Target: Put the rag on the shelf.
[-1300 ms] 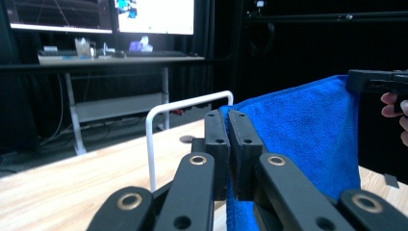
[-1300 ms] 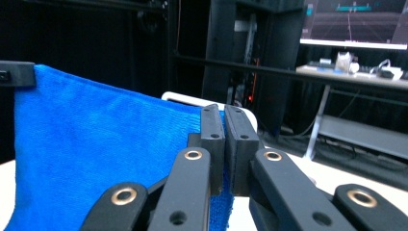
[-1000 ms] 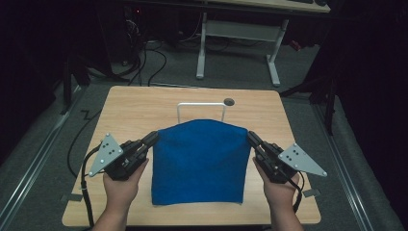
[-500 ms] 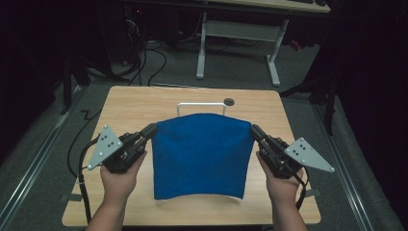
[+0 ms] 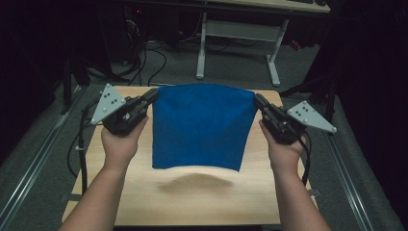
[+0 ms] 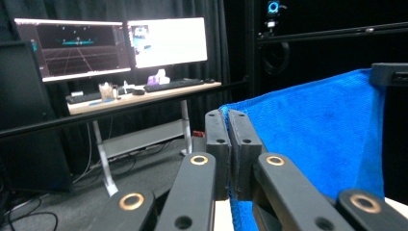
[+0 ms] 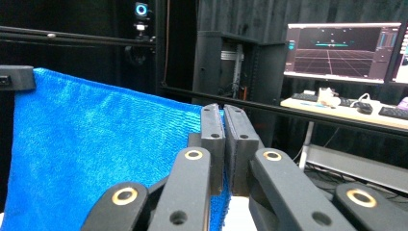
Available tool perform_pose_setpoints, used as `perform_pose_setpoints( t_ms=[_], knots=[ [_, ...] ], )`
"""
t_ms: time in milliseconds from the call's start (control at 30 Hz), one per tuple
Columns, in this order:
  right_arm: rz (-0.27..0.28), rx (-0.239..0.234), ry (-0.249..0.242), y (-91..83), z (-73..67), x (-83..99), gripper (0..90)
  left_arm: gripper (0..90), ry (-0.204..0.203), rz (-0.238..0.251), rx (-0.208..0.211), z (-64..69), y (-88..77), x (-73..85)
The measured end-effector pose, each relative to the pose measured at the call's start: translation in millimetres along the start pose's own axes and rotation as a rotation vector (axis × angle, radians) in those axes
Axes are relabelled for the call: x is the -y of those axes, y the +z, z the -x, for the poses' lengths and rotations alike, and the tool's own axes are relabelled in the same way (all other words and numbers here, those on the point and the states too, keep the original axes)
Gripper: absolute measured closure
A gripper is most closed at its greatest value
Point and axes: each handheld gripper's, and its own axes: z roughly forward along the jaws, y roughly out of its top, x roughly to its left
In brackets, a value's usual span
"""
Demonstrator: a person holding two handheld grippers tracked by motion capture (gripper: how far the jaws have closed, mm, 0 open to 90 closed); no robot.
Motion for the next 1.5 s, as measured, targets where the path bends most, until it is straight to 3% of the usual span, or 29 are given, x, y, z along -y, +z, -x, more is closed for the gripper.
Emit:
perform_pose_setpoints(
  t_ms=[300,433,467,500,600,733,833,933,1000,1100,1233,1333,1367,1500],
  knots=[
    [-0.028,0.053,0.006,33.1,27.5,-20.3,88.5,88.7,0.035,-0.048,-0.065,-24.9,35.9,-10.0],
    [-0.044,0.085,0.007,53.0,40.2,-27.3,88.6,88.8,0.031,-0.068,-0.086,-37.5,55.1,-12.3],
    [-0.044,0.085,0.007,53.0,40.2,-27.3,88.6,88.8,0.031,-0.068,-0.086,-37.5,55.1,-12.3],
    [-0.049,0.096,0.009,60.5,44.1,-28.3,88.6,88.8,0.06,-0.07,-0.097,-41.7,62.7,-14.1],
    [-0.057,0.111,0.007,71.1,49.1,-29.1,88.6,88.8,0.055,-0.082,-0.109,-47.8,74.2,-17.2],
    [-0.062,0.123,0.046,83.3,57.4,-26.6,88.6,88.8,0.033,-0.102,-0.129,-56.3,85.5,-17.6],
    [-0.094,0.123,0.077,104.8,72.2,-23.4,88.7,88.8,0.055,-0.139,-0.154,-64.3,100.1,-16.3],
    [-0.109,0.135,0.074,113.3,75.9,-22.7,88.7,88.8,0.056,-0.163,-0.171,-70.9,111.1,-12.8],
    [-0.144,0.16,0.056,126.7,82.7,-18.3,88.8,88.7,0.018,-0.186,-0.172,-80.1,119.6,-4.4],
    [-0.191,0.164,0.064,138.2,88.3,-8.8,89.0,88.8,0.003,-0.228,-0.169,-83.0,128.5,6.6],
    [-0.246,0.174,0.016,149.1,86.2,4.2,89.2,88.7,0.031,-0.288,-0.17,-81.5,137.0,17.9],
    [-0.286,0.184,0.006,155.7,86.2,20.8,89.2,88.7,0.001,-0.336,-0.18,-85.1,139.8,39.3],
    [-0.286,0.184,0.006,155.7,86.2,20.8,89.2,88.7,0.001,-0.336,-0.18,-85.1,139.8,39.3],
    [-0.35,0.176,0.001,160.4,86.5,46.5,89.1,88.7,-0.037,-0.398,-0.157,-85.4,139.7,71.0]
  ],
)
